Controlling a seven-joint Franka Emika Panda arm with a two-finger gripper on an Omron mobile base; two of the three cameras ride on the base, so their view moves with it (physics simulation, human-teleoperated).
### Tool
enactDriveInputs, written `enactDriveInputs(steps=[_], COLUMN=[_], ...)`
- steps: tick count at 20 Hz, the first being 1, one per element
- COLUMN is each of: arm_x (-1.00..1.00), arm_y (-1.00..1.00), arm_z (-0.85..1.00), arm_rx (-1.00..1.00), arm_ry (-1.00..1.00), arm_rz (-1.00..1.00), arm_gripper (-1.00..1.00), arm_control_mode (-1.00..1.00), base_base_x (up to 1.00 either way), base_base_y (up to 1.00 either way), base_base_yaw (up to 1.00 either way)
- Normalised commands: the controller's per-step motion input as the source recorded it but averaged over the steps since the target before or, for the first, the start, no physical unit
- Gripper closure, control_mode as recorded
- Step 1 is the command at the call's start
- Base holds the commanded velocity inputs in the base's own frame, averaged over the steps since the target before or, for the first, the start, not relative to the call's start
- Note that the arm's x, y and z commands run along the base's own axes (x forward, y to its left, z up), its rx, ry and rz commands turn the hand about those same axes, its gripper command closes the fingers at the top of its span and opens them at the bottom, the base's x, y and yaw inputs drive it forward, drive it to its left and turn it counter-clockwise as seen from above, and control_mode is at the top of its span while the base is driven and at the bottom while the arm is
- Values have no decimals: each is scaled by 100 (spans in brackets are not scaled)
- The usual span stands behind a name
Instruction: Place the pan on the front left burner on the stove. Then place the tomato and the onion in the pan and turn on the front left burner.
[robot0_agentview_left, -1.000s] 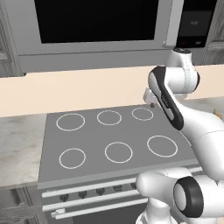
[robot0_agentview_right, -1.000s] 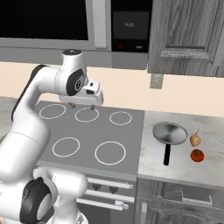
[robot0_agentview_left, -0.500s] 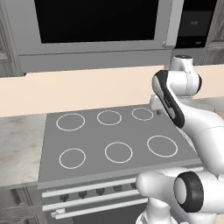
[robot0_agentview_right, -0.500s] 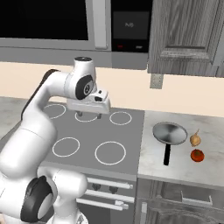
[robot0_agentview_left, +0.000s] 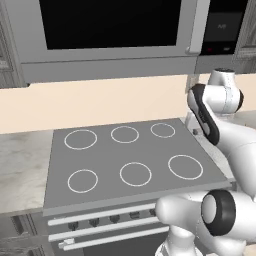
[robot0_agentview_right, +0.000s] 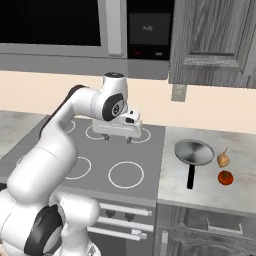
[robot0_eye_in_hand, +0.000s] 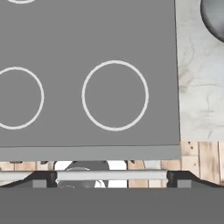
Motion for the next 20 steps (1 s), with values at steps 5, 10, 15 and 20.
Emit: enactDriveInputs(steps=[5, 10, 15, 20], arm_x=[-4, 0, 0, -12], arm_y=[-58, -56, -53, -47], arm_z=[-16, -10, -9, -19], arm_rx=[-1, -1, 0, 0], arm_ry=[3, 3, 1, 2], arm_rz=[0, 0, 0, 0], arm_gripper=[-100, -100, -100, -100], arm_control_mode=[-100, -100, -100, -100], base_base_x=[0, 0, 0, 0], base_base_y=[0, 0, 0, 0], base_base_yaw=[0, 0, 0, 0])
